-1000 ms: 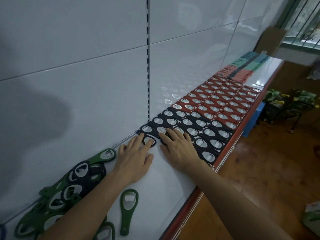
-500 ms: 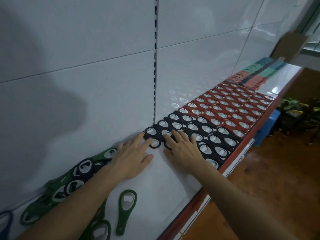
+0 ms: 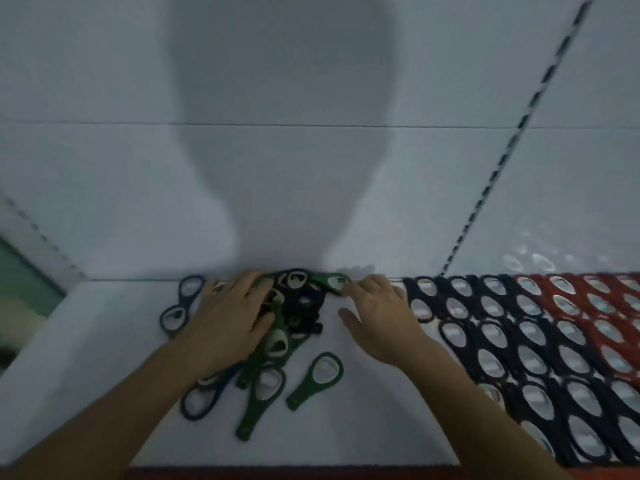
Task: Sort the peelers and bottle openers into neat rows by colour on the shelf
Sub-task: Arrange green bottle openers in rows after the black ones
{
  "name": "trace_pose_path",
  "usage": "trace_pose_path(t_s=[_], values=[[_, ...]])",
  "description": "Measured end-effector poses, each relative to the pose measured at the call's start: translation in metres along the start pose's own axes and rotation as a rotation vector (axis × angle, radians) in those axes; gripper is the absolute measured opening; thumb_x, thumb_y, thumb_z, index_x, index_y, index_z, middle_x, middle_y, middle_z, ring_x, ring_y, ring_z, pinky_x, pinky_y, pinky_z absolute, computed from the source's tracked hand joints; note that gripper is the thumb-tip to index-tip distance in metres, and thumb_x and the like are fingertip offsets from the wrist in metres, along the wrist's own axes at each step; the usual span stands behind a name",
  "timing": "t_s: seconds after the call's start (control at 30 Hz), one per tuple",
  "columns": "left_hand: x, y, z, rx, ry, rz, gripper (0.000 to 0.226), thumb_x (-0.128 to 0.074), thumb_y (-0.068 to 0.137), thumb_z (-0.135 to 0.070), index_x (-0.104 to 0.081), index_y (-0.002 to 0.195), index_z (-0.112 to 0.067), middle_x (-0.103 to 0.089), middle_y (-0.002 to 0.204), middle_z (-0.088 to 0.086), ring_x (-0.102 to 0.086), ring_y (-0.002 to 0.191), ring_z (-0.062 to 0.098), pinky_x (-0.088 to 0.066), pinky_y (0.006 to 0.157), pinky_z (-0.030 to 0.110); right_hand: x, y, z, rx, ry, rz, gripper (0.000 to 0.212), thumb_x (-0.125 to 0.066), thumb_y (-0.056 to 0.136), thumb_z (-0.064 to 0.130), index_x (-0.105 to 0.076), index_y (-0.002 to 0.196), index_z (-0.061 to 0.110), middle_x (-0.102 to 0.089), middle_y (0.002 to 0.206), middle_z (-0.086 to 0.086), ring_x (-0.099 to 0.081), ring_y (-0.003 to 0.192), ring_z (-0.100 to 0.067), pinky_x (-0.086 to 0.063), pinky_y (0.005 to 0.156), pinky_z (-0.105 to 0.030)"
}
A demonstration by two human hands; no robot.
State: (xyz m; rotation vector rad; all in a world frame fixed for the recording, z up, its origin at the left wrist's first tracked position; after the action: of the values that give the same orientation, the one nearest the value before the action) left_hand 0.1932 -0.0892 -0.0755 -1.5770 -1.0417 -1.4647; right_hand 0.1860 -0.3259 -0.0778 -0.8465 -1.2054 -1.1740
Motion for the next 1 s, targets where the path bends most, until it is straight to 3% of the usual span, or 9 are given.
trace_pose_path(t_s=[0.13,0.27,0.4,0.5,0.57,0.63,0.7,0.87,1.0], values=[[-0.011,-0.049,0.024,0.208,-0.135,0.000,0.080,-0.014,0.090,-0.068,-0.034,0.156,-0.029,-0.027,0.164,-0.004,-0.033,0.147,0.021,-0.030,0.115,0.059,-0.005,0.020,0.038,0.132,0.230,-0.084,0.033,-0.061,0.094,0.028,-0.063,0.126,0.016,-0.063,0.116,-0.006,-0.055,0.108,-0.031,-0.052,0.088,-0.046],[-0.029,-0.069,0.025,0.325,-0.202,-0.011,0.071,-0.030,0.099,-0.062,-0.020,0.162,-0.031,-0.008,0.171,-0.007,-0.018,0.155,0.017,-0.024,0.119,0.058,-0.030,0.021,0.074,0.196,0.239,0.125,0.060,-0.067,0.088,0.032,-0.048,0.144,0.024,-0.052,0.132,-0.007,-0.047,0.119,-0.030,-0.048,0.096,-0.041],[-0.030,-0.060,0.022,0.389,-0.194,0.009,0.068,-0.046,0.105,-0.043,-0.013,0.163,-0.029,0.000,0.172,-0.005,-0.008,0.157,0.019,-0.015,0.122,0.060,-0.033,0.021,0.074,0.198,0.187,0.104,0.067,-0.065,0.089,0.031,-0.038,0.150,0.035,-0.046,0.135,-0.004,-0.043,0.120,-0.029,-0.046,0.097,-0.041],[-0.024,-0.049,0.022,0.404,-0.180,-0.017,0.068,-0.053,0.102,-0.039,-0.021,0.161,-0.028,-0.012,0.169,-0.002,-0.008,0.156,0.021,-0.012,0.121,0.065,-0.029,0.026,0.071,0.207,0.195,0.104,0.060,-0.068,0.089,0.034,-0.043,0.144,0.033,-0.050,0.131,-0.005,-0.048,0.119,-0.030,-0.047,0.096,-0.040],[-0.015,-0.042,0.020,0.375,-0.200,-0.090,0.069,-0.061,0.095,-0.037,-0.031,0.156,-0.028,-0.025,0.162,-0.003,-0.016,0.152,0.021,-0.016,0.119,0.064,-0.027,0.029,0.071,0.210,0.192,0.136,0.066,-0.070,0.088,0.036,-0.038,0.146,0.032,-0.051,0.130,-0.007,-0.050,0.118,-0.031,-0.046,0.096,-0.041],[-0.007,-0.032,0.012,0.301,-0.226,-0.147,0.071,-0.064,0.090,-0.035,-0.034,0.154,-0.029,-0.031,0.157,-0.005,-0.022,0.148,0.020,-0.020,0.118,0.060,-0.026,0.033,0.075,0.214,0.175,0.183,0.077,-0.067,0.087,0.040,-0.028,0.153,0.036,-0.049,0.131,-0.011,-0.049,0.119,-0.033,-0.045,0.097,-0.044],[-0.005,-0.019,0.006,0.237,-0.264,-0.145,0.070,-0.062,0.090,-0.026,-0.035,0.154,-0.029,-0.034,0.156,-0.005,-0.026,0.146,0.018,-0.019,0.118,0.053,-0.026,0.037,0.079,0.212,0.116,0.218,0.076,-0.066,0.087,0.044,-0.030,0.153,0.036,-0.047,0.133,-0.012,-0.049,0.120,-0.034,-0.045,0.097,-0.042],[-0.014,0.000,0.015,0.178,-0.303,-0.146,0.048,-0.061,0.089,-0.020,-0.057,0.136,-0.028,-0.050,0.140,-0.010,-0.044,0.132,0.017,-0.032,0.105,0.047,-0.019,0.033,0.070,0.160,0.143,0.158,0.045,-0.068,0.087,0.044,-0.052,0.125,0.027,-0.051,0.122,-0.005,-0.055,0.107,-0.028,-0.043,0.077,-0.032],[-0.011,0.002,0.024,0.164,-0.414,-0.249,0.033,-0.054,0.091,-0.030,-0.064,0.122,-0.031,-0.060,0.123,-0.016,-0.055,0.117,0.012,-0.044,0.103,0.053,-0.018,0.024,0.062,0.148,0.277,0.049,0.026,-0.066,0.094,0.032,-0.062,0.118,0.026,-0.053,0.119,-0.001,-0.057,0.101,-0.023,-0.049,0.083,-0.033]])
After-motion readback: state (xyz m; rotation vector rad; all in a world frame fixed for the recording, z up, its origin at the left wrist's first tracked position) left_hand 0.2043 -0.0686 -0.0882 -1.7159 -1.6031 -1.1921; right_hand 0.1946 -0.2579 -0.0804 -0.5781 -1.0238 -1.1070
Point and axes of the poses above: each hand's wrist, its own y-axis towards the middle knuckle, its own x-axis out of the back of the hand, z = x × y, the point moved 6 cm from there along y, towards the middle knuckle
